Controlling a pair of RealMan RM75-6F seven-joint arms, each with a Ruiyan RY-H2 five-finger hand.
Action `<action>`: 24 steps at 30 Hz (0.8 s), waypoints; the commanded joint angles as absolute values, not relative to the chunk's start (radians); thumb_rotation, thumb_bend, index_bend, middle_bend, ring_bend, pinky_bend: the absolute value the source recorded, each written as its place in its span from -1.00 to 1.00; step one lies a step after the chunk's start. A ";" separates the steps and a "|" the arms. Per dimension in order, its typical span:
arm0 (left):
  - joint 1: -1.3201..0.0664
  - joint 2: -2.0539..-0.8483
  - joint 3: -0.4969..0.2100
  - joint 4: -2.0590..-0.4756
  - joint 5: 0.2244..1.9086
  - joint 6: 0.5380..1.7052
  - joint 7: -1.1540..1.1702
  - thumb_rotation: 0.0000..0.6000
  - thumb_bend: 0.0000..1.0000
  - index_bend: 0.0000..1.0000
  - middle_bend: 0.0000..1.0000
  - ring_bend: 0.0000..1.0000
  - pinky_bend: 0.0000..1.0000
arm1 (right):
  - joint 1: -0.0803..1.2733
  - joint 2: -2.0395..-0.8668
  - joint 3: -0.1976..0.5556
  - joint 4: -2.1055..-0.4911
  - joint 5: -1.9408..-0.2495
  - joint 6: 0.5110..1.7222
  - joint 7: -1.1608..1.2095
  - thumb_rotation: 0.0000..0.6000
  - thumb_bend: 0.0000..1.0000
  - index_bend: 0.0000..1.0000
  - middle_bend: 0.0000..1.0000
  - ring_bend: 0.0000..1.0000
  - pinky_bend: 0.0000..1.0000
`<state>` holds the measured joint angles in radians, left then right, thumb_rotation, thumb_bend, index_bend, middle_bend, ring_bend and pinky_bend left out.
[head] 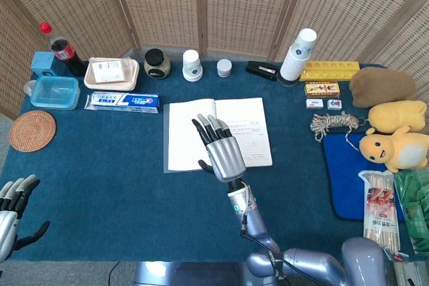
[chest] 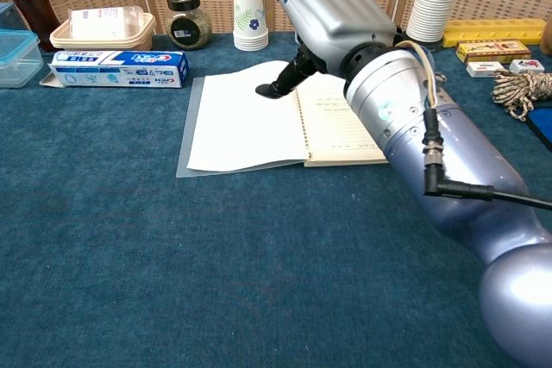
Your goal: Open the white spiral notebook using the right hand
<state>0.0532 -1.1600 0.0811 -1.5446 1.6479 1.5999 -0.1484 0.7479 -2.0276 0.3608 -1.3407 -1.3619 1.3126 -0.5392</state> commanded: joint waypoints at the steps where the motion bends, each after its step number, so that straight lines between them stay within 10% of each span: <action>1: 0.055 -1.158 0.083 -1.543 1.647 1.600 -0.149 1.00 -0.50 -0.74 -0.91 -1.00 -1.00 | 0.739 -2.013 0.349 -1.351 -1.362 1.317 -0.553 1.00 -0.68 -0.86 -0.72 -0.78 -0.59; 24: 0.069 -1.145 0.089 -1.538 1.603 1.570 -0.127 1.00 -0.50 -0.72 -0.91 -1.00 -1.00 | 0.393 -1.587 -0.012 -1.573 -1.516 1.519 -0.511 1.00 -0.64 -0.68 -0.64 -0.77 -0.64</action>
<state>0.0682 -1.1436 0.0891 -1.5400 1.6057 1.5716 -0.1242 0.4352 -1.6219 0.0333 -1.5886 -1.4593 1.4658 -0.5438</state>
